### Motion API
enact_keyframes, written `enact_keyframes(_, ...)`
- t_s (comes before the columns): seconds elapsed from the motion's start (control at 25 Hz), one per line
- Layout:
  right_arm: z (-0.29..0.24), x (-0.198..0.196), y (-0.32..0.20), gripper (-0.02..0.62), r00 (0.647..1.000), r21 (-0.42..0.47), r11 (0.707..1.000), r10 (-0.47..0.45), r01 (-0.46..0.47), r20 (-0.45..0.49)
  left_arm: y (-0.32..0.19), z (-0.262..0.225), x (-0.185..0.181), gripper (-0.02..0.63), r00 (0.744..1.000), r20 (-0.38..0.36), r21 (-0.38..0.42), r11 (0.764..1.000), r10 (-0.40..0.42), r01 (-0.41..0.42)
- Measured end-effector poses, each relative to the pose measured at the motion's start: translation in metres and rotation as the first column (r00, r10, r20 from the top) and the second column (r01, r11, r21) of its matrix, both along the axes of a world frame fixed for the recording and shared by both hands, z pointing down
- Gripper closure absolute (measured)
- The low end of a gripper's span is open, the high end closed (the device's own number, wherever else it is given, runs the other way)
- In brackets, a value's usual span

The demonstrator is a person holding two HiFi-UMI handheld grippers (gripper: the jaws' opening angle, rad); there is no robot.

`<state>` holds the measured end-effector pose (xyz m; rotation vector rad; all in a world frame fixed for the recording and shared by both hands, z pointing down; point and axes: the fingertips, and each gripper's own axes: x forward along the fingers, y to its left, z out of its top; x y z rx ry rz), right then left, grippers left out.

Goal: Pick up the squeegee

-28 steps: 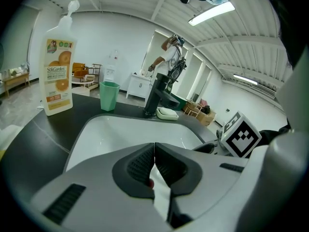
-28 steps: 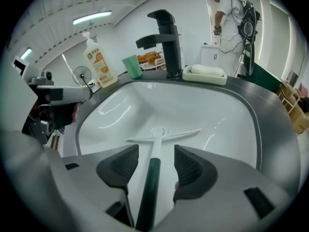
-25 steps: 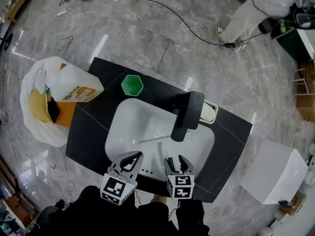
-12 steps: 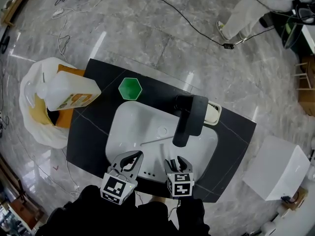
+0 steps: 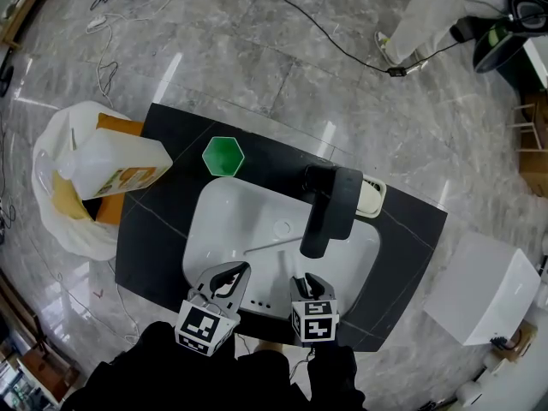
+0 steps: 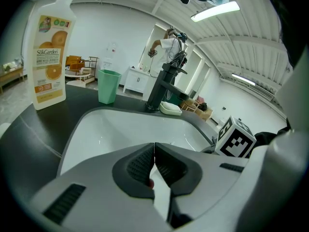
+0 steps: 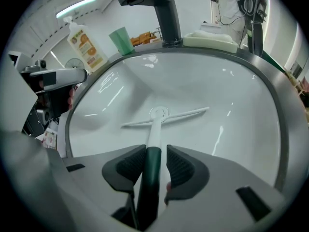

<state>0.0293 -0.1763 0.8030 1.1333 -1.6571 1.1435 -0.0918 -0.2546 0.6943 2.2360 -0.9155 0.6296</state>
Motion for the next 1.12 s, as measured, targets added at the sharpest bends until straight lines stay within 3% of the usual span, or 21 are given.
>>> enact_keyframes(0.24, -0.001, -0.003, 0.001, 0.482, 1.000, 0.004, 1.000, -0.014, 0.014, -0.009, 0.000, 0.000, -0.001, 0.581, 1.000, -0.004, 0.006, 1.000, -0.004, 0.004)
enact_keyframes(0.68, -0.002, -0.002, 0.001, 0.483, 1.000, 0.015, 1.000, -0.018, 0.019, -0.023, 0.008, -0.002, -0.004, 0.581, 1.000, -0.002, 0.013, 1.000, -0.014, 0.014)
enact_keyframes(1.12, -0.026, 0.007, 0.001, 0.485, 0.998, 0.074, 0.996, 0.057, -0.056, -0.008, 0.016, -0.026, -0.005, 0.581, 1.000, -0.012, 0.055, 0.998, -0.020, 0.021)
